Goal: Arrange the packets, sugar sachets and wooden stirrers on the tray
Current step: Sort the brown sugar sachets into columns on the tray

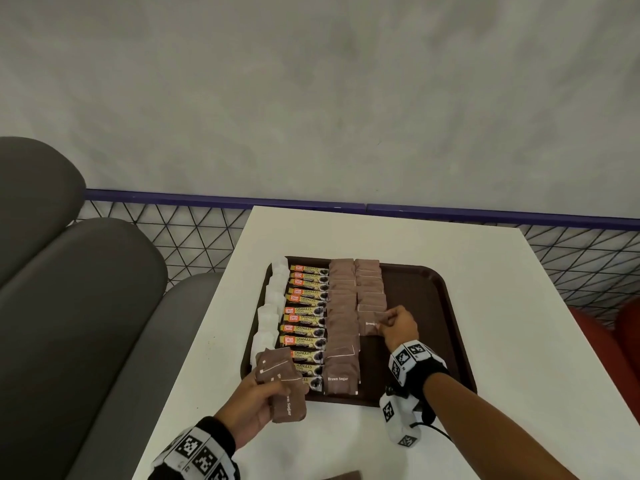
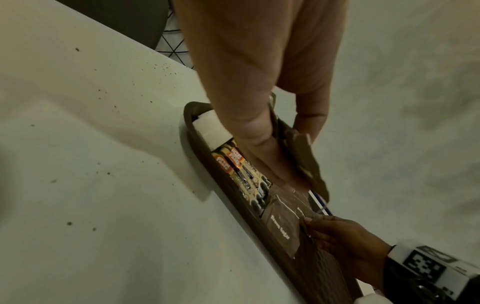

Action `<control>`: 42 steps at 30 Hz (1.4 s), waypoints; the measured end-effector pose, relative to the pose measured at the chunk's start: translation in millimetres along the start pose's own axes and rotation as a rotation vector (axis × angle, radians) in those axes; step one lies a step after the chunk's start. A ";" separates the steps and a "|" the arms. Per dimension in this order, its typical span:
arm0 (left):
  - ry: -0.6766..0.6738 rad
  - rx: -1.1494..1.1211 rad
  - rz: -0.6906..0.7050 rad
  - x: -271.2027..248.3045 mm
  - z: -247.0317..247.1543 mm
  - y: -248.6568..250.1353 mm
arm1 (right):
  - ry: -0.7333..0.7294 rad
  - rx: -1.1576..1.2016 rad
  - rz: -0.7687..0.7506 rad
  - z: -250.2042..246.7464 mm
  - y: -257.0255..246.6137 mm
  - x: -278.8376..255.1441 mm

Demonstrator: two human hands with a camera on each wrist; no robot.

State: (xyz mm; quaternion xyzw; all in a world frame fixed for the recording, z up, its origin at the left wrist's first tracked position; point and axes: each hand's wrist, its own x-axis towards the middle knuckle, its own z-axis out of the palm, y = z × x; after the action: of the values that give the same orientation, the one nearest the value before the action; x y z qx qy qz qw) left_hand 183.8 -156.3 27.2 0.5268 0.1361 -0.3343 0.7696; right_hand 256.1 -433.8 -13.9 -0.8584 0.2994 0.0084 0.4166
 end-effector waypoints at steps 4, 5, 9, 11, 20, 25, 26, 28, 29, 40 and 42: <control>0.026 -0.021 0.052 -2.2 3.9 2.1 | 0.065 -0.007 -0.067 -2.5 -0.7 -5.8; 0.034 -0.029 0.065 -3.0 5.3 2.7 | 0.078 -0.017 -0.095 -3.6 -2.2 -9.3; 0.092 -0.042 0.103 -5.7 11.8 6.1 | 0.073 -0.021 -0.222 -4.8 -14.0 -24.8; 0.127 -0.034 0.122 -6.9 14.5 7.9 | 0.035 0.018 -0.279 -2.2 -22.7 -34.4; 0.189 -0.003 0.204 -15.7 26.5 10.6 | -0.554 0.356 -0.409 21.8 -52.5 -96.3; 0.157 -0.022 0.234 -19.2 31.4 12.7 | -0.724 0.223 -0.405 32.4 -50.8 -111.0; 0.143 -0.035 0.230 -19.8 32.0 13.0 | -0.739 0.223 -0.401 32.4 -50.9 -111.2; 0.129 -0.075 0.216 -20.9 31.5 13.2 | -0.745 0.254 -0.375 30.4 -51.4 -110.2; 0.129 -0.096 0.207 -21.1 30.9 12.7 | -0.738 0.277 -0.351 28.1 -52.0 -109.8; 0.155 -0.109 0.140 -20.6 23.9 6.1 | -0.411 0.562 -0.070 -7.0 -34.7 -77.6; 0.173 -0.109 0.136 -20.2 21.3 6.9 | -0.264 0.489 -0.049 -15.7 -25.3 -63.0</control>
State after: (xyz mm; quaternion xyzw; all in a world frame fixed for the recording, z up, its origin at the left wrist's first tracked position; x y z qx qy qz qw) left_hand 170.3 -166.5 52.3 0.5193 0.1840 -0.2267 0.8032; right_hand 213.9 -401.2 31.0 -0.7308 0.2148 0.0376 0.6468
